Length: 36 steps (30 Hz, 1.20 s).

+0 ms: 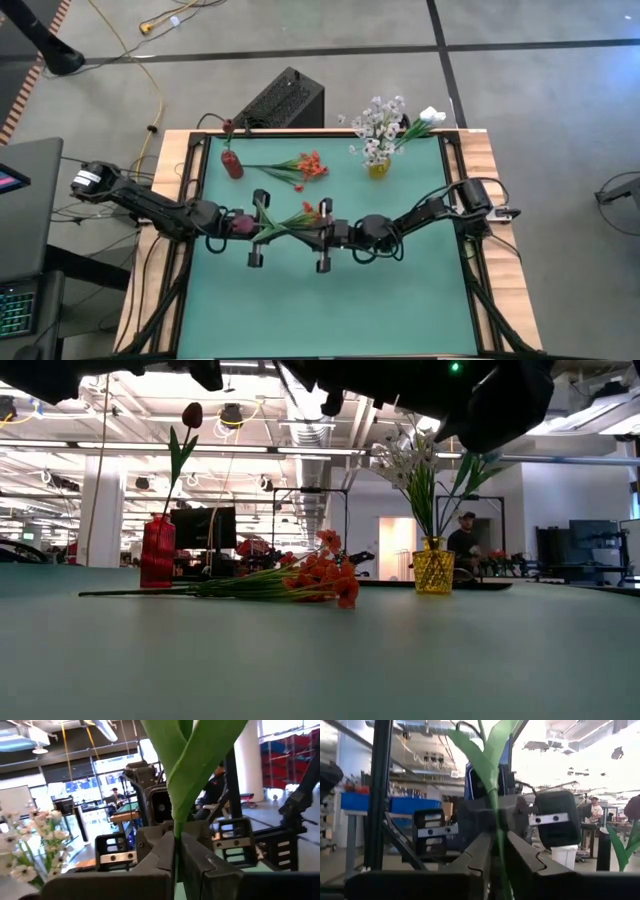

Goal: Sort flowers into vase by color
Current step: Put the red tulip into the red vase

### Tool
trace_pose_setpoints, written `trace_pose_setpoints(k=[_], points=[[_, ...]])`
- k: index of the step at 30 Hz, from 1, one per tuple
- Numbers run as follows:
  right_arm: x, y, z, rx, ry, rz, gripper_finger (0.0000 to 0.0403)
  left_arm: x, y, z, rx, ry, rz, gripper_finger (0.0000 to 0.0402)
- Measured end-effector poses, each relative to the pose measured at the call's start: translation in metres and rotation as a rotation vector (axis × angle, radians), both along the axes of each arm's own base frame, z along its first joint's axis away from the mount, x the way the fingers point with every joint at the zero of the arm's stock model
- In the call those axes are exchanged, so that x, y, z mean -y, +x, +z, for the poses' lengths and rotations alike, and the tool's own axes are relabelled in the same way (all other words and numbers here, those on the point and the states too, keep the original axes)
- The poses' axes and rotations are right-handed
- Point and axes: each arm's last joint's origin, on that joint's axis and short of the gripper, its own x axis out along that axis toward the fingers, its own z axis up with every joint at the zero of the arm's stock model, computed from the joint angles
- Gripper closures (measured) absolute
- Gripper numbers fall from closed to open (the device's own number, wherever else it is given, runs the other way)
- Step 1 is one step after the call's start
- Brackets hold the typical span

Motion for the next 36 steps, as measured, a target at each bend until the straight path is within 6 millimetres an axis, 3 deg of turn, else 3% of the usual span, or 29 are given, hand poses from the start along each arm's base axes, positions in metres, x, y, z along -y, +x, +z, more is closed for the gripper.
trace_pose_setpoints(k=[9, 14, 19, 24, 30, 36], points=[[0.004, -0.007, 0.023, -0.176, 0.044, -0.064, 0.0191, -0.006, 0.002, 0.023, -0.189, 0.053, 0.126, 0.0401], [-0.003, -0.018, 0.029, -0.380, 0.033, -0.040, 0.0137, -0.016, -0.016, 0.049, -0.338, 0.105, 0.317, 0.0401], [-0.013, -0.024, 0.020, -0.513, 0.109, 0.000, 0.0129, -0.029, -0.050, 0.072, -0.345, 0.066, 0.496, 0.0401], [-0.020, -0.022, 0.007, -0.558, 0.114, 0.013, 0.0128, -0.042, -0.087, 0.087, -0.264, -0.071, 0.548, 0.0402], [-0.022, -0.020, -0.002, -0.589, 0.119, 0.009, 0.0128, -0.054, -0.126, 0.089, -0.208, -0.270, 0.565, 0.0401], [-0.020, -0.019, -0.006, -0.603, 0.120, -0.005, 0.0128, -0.063, -0.147, 0.082, -0.210, -0.386, 0.680, 0.0401]])
